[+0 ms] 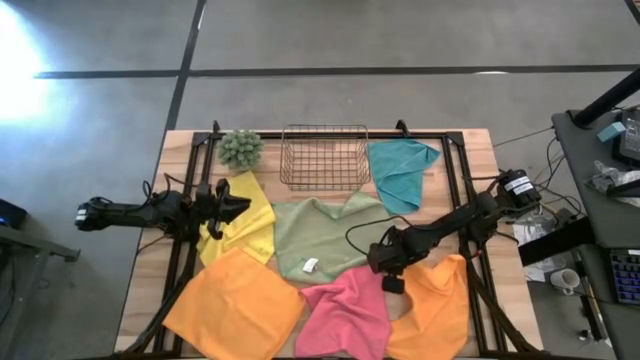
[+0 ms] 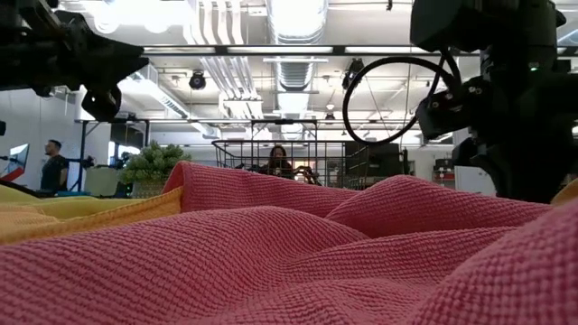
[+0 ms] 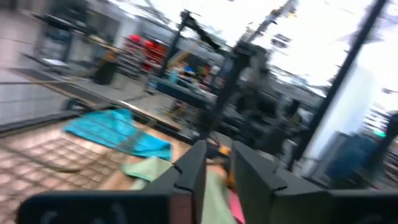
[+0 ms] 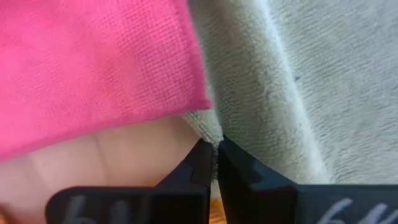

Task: Fold microfiber towels
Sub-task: Fold the green towel

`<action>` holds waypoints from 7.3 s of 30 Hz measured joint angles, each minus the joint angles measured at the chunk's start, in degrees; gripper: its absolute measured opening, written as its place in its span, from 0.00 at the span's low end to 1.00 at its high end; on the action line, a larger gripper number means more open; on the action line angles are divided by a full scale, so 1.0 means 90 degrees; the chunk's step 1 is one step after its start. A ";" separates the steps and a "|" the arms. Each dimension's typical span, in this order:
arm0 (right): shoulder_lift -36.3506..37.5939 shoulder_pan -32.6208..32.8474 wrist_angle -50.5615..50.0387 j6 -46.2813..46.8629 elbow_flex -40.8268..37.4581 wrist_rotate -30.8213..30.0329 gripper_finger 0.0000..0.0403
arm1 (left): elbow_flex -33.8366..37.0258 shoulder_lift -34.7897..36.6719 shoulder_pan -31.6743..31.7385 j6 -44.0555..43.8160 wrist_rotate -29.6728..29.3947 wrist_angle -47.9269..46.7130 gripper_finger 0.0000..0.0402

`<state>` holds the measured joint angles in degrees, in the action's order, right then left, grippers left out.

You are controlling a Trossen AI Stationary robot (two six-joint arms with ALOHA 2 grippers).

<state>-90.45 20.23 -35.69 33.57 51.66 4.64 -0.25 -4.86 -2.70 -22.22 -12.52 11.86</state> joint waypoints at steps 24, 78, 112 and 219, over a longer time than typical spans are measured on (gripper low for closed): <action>0.0024 -0.0231 0.0020 0.0038 0.0015 0.0130 0.02 | -0.1700 -0.4437 0.0000 -0.0602 0.0650 0.0566 0.31; 0.0100 -0.0223 0.0360 -0.0137 0.0041 0.0078 0.02 | -0.6213 -1.1187 -0.0162 0.0908 0.4579 -0.0586 0.31; 0.0102 -0.0223 0.0522 -0.0130 0.0051 -0.0027 0.02 | -0.6229 -1.1526 -0.0342 0.1399 0.4890 -0.1177 0.31; 0.0313 -0.0237 -0.6031 -0.2103 0.7056 -0.4686 0.02 | -1.0180 -0.8296 -0.0806 0.2738 -0.1693 -0.7619 0.00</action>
<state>-87.64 18.09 -89.97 14.64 115.17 -37.53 -91.87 -79.53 -9.95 2.43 -27.76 -56.71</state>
